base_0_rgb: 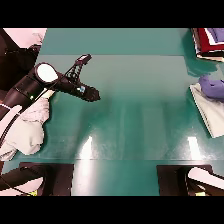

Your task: Fold the shirts.

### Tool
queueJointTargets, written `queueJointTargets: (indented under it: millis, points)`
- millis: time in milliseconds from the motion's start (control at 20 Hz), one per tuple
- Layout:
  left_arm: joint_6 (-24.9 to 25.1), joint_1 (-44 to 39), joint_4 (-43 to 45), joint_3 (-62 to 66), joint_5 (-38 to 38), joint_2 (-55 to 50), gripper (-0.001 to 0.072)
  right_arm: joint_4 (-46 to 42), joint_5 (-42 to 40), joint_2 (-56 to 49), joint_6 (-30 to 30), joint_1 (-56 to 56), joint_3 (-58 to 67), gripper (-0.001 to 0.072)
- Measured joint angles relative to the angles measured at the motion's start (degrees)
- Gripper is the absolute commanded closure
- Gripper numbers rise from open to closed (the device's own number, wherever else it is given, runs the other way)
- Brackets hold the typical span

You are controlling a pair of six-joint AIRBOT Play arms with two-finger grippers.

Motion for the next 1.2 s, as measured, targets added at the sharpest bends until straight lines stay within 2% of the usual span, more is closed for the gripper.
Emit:
queueJointTargets:
  millis: [100,150,200,250,550,700,750,800,950,1000,1200]
  points:
    - [0.04,0.0,-0.02,0.0,-0.02,0.0,0.0683,-5.18,0.83,3.28,-0.07,-0.09,-4.66,0.0664]
    - [0.04,0.0,-0.02,0.0,-0.02,0.0,0.0683,-7.76,1.16,4.83,0.0,-0.11,-6.88,0.0366]
    - [0.07,0.0,-0.02,0.0,-0.02,0.0,0.0683,-10.71,1.4,6.4,0.28,-0.22,-9.16,0.003]
    - [0.07,0.0,0.0,0.0,-0.04,0.0,0.0683,-13.51,1.62,7.87,0.98,-0.48,-11.21,0.0002]
    - [0.11,0.0,0.0,0.0,-0.02,0.0,0.0683,-19.17,1.7,13.35,7.74,-3.56,-16.37,0.0026]
    - [0.13,0.0,-0.02,0.0,-0.02,0.0,0.0683,-12.59,0.81,15.1,9.31,-3.52,-16.94,0.0035]
    - [0.13,0.0,-0.02,0.0,0.0,0.0,0.0683,-9.2,0.59,15.39,9.6,-2.78,-17.07,0.0089]
    - [0.15,0.0,-0.02,0.0,0.13,0.0,0.0683,-5.68,0.22,15.61,9.77,-1.66,-17.16,0.0176]
    - [0.15,0.0,-0.04,0.0,0.61,0.0,0.0683,2.71,-0.96,15.98,10.19,4.79,-17.29,0.0586]
    - [0.15,0.0,-0.04,0.0,0.81,0.0,0.0683,4.35,-1.44,16.02,10.21,7.58,-17.29,0.0692]
    - [0.15,0.0,-0.07,0.0,1.44,0.0,0.0683,7.78,-4.09,16.13,10.08,19.93,-17.31,0.0692]
